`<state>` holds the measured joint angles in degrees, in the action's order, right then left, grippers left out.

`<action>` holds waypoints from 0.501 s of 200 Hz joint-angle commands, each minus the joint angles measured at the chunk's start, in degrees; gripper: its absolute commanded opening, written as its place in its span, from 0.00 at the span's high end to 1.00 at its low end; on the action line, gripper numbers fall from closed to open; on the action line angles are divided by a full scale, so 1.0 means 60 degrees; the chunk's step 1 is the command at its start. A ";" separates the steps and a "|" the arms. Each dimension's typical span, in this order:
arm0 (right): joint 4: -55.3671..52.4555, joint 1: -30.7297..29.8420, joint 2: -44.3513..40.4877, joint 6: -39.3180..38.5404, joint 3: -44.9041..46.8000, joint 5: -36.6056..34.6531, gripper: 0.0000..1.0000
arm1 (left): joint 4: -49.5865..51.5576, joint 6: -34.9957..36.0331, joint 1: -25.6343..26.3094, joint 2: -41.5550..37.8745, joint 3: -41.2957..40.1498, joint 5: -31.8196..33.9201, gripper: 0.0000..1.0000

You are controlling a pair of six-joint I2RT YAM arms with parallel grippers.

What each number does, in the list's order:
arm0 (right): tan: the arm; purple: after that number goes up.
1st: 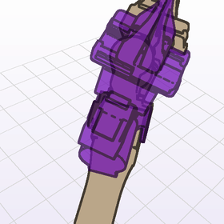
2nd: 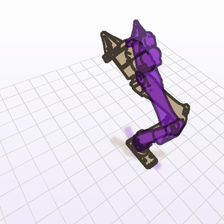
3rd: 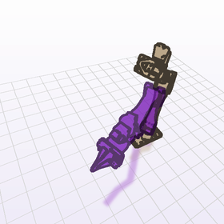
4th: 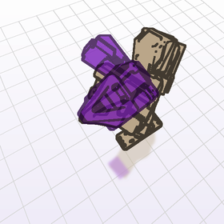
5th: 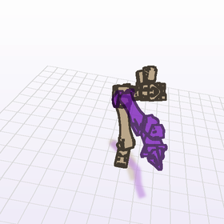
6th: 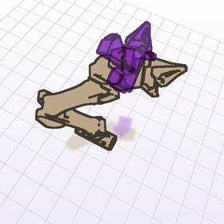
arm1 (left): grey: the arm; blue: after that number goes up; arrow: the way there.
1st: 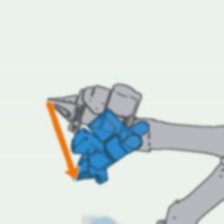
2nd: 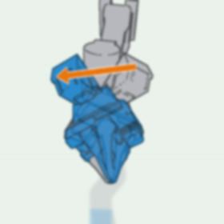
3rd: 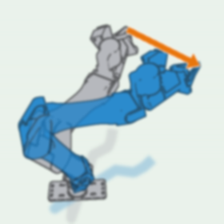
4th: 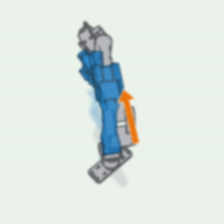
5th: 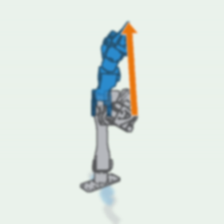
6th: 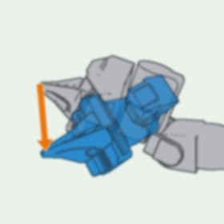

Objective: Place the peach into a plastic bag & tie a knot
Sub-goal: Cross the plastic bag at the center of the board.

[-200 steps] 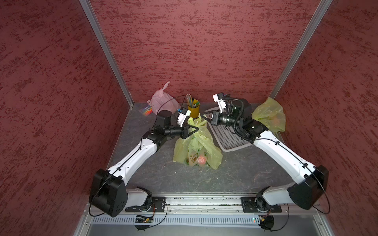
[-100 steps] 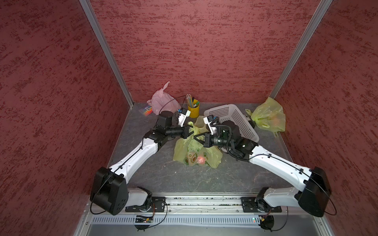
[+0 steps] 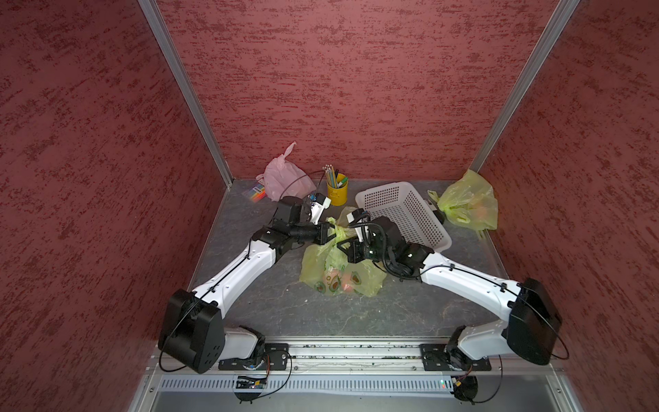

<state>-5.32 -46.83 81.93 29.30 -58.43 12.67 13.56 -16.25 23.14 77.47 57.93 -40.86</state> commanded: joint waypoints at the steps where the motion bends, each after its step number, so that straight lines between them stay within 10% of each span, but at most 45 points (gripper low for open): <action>1: -0.0436 -0.0039 0.0130 -0.0136 -0.0117 -0.0750 1.00 | 0.0315 0.0369 0.0066 -0.0185 0.0199 -0.0305 0.79; 100: 0.0014 0.0053 0.0047 0.0129 -0.0258 0.0104 1.00 | 0.0379 0.0540 -0.0001 -0.0367 -0.0171 -0.0976 0.50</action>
<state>-6.28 -46.83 82.26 29.12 -58.57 11.27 16.12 -14.11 23.42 76.25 57.91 -43.75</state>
